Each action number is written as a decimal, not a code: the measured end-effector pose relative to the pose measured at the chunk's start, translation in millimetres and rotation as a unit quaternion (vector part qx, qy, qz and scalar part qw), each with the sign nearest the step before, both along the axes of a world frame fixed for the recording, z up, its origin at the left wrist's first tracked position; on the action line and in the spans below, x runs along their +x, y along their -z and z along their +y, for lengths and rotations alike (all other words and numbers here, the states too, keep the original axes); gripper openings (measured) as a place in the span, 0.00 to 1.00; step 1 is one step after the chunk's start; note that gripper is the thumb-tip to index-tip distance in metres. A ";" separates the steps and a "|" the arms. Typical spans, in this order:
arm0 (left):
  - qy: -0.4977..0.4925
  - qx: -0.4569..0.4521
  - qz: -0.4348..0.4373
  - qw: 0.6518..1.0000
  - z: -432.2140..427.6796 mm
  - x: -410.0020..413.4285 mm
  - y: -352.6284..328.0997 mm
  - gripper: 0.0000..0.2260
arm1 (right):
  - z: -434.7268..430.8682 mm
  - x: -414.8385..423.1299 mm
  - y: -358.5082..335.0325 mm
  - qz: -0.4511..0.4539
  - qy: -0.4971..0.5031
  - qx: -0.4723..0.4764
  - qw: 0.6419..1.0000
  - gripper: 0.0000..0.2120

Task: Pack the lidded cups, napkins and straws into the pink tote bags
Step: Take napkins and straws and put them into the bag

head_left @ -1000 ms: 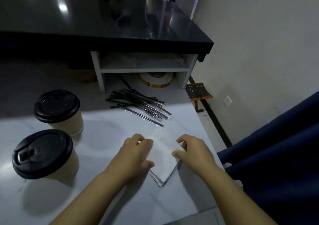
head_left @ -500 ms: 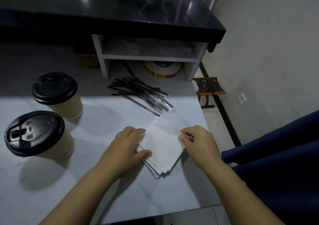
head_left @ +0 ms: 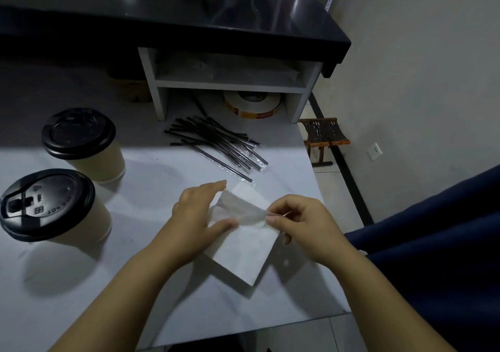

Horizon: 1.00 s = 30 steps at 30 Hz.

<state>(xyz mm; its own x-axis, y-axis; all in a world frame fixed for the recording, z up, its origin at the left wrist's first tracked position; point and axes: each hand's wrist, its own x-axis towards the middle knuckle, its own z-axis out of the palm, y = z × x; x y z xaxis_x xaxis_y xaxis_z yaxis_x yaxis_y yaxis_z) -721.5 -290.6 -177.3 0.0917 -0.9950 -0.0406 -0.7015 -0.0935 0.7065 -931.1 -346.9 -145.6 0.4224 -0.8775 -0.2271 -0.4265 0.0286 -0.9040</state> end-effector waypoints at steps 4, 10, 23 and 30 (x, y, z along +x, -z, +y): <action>0.007 -0.023 0.055 0.998 0.1 3.5 -1.2 0.09 | -1.6 1.1 7.7 0.020 0.027 0.016 0.999 0.05; 0.022 -0.008 0.073 0.997 -0.1 10.1 -4.9 0.14 | -13.3 -0.9 22.3 0.217 0.055 -0.081 0.971 0.13; 0.060 -0.018 0.064 0.996 -10.2 8.9 -10.7 0.10 | -17.9 0.8 23.5 0.252 0.011 -0.096 0.963 0.02; 0.064 -0.053 0.015 0.996 -11.3 10.2 -6.8 0.11 | -11.2 -2.0 13.1 0.175 -0.007 -0.135 0.975 0.07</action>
<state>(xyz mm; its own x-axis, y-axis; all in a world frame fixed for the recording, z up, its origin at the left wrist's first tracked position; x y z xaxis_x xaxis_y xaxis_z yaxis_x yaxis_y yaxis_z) -711.3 -301.9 -170.5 -0.0364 -0.9972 0.0648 -0.6806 0.0722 0.7291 -933.2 -358.1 -158.6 0.3729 -0.9199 -0.1212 -0.7087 -0.1981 -0.6771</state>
